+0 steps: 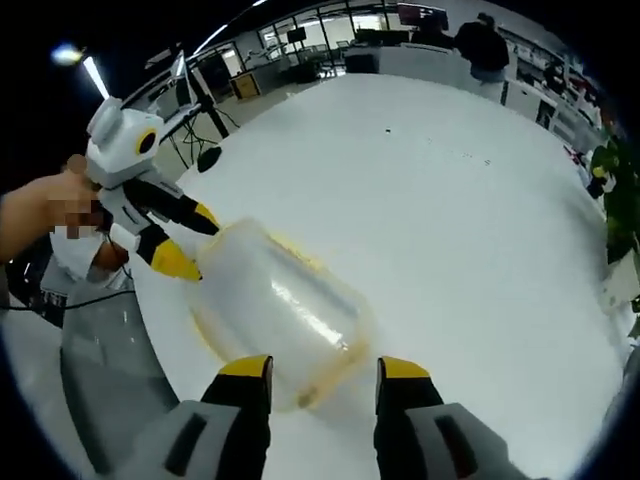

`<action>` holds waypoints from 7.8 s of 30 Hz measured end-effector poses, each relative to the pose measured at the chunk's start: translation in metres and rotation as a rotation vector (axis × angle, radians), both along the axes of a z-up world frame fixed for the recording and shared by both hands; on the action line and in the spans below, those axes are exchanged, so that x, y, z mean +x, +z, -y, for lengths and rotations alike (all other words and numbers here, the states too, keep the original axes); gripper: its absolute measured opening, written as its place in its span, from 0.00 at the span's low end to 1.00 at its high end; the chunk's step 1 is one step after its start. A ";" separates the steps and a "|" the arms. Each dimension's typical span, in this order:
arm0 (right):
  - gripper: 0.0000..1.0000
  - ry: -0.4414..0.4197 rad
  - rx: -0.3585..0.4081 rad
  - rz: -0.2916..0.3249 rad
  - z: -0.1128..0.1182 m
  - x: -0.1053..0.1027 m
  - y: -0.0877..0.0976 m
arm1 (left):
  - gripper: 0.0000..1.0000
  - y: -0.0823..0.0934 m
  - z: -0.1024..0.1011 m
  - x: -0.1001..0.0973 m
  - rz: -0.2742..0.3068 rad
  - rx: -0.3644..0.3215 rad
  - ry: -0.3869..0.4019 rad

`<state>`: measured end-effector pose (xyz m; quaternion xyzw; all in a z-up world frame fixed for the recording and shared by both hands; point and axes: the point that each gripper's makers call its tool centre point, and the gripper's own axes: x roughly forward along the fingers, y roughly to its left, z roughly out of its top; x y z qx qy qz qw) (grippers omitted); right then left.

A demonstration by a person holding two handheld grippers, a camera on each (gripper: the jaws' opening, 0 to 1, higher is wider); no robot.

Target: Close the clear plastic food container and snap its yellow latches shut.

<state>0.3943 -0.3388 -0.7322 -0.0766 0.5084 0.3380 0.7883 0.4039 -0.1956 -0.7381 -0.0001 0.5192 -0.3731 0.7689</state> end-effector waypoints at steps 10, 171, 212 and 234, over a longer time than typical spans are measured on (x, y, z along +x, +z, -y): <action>0.35 -0.015 0.011 -0.044 -0.007 -0.005 -0.004 | 0.40 -0.004 0.006 0.001 -0.030 -0.001 0.040; 0.44 0.985 -0.067 0.217 -0.070 -0.004 0.003 | 0.47 0.008 0.076 -0.051 0.605 0.079 -0.927; 0.48 1.102 -0.176 -0.133 -0.087 0.008 -0.012 | 0.41 0.005 0.070 -0.043 0.639 0.141 -0.916; 0.47 1.054 -0.208 -0.184 -0.083 0.006 -0.015 | 0.38 0.000 0.073 -0.041 0.743 0.138 -0.859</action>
